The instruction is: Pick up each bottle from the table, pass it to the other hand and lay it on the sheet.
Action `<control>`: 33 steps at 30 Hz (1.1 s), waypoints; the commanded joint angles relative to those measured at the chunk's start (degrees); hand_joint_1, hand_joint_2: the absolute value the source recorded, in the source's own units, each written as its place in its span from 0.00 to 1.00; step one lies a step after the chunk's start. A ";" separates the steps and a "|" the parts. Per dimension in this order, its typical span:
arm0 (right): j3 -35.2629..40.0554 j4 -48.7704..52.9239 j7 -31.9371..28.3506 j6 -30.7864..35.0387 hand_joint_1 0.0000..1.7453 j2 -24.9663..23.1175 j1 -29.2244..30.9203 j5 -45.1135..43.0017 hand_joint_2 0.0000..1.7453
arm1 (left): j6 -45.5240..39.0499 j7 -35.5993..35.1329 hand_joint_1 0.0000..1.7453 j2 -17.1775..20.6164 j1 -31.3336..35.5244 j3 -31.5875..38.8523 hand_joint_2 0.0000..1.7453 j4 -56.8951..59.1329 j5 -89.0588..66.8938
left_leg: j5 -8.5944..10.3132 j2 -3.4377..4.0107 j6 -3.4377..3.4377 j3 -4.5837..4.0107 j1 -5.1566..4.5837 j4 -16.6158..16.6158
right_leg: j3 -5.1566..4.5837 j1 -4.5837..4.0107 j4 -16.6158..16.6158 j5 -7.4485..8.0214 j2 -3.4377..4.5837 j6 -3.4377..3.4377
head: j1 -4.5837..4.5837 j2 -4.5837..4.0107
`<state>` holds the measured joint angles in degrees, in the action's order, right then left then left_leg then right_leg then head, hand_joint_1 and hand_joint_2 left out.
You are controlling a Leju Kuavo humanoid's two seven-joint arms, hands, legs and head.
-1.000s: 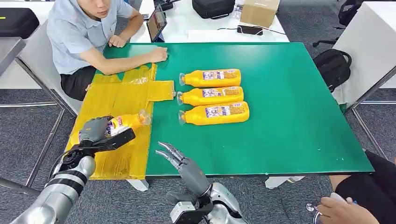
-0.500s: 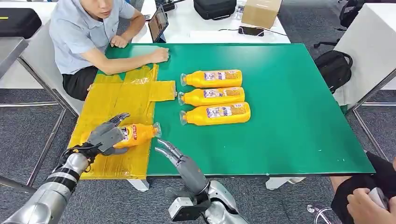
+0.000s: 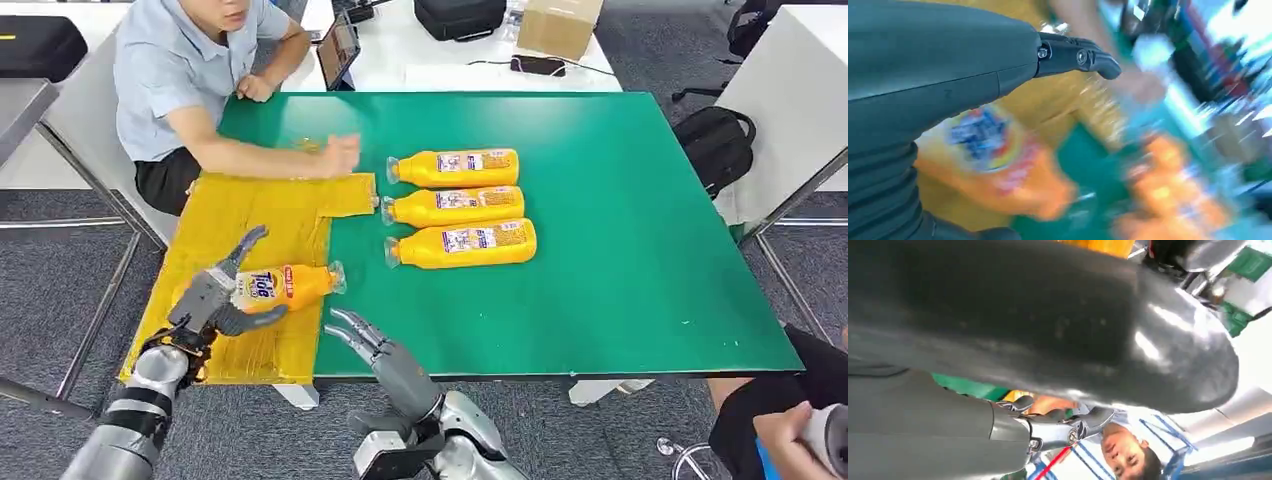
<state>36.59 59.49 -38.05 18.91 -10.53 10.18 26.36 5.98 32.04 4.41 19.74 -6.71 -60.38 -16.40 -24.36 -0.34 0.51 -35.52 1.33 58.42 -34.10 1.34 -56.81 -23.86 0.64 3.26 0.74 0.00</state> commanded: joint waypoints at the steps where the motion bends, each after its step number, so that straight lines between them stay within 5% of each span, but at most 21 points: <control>1: -4.70 0.76 -1.65 3.99 0.00 1.35 -0.97 1.90 1.00 | -6.91 -8.11 0.00 -11.28 0.46 13.36 1.00 -9.95 20.47 | -0.03 -0.11 -0.10 0.01 0.00 0.00 | 0.10 -0.04 0.05 -0.04 -0.18 -0.09 | 0.00 0.00; 20: -6.10 2.94 1.79 4.86 0.00 2.22 -1.36 5.20 1.00 | -9.53 -5.89 0.00 -10.84 -1.76 13.57 1.00 -12.72 22.91 | -0.02 0.02 -0.06 0.01 0.01 -0.03 | 0.03 -0.04 0.05 -0.02 -0.06 -0.09 | -0.02 0.00; 26: -9.92 1.46 20.10 11.70 0.00 6.23 0.63 22.38 1.00 | -17.97 -4.14 0.00 -14.20 -7.99 17.05 1.00 -21.82 26.22 | -0.13 0.15 -0.19 0.28 0.01 -0.09 | 0.30 -0.08 0.18 -0.05 0.00 -0.18 | -0.02 0.00; 33: -17.76 0.85 28.82 11.12 0.00 8.61 -0.37 33.36 1.00 | -21.70 -3.94 0.00 -15.39 -16.83 13.22 1.00 -30.95 21.08 | -0.15 0.11 -0.19 0.24 -0.04 -0.08 | 0.30 -0.02 0.18 -0.08 -0.02 -0.12 | -0.02 0.00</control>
<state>27.19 62.60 -15.29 30.93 -6.10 8.87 52.99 -12.20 28.26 -8.35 10.65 8.04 -82.49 9.73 -24.38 -0.32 0.49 -35.61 1.30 58.42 -34.17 1.36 -56.78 -23.86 0.64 3.27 0.72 0.00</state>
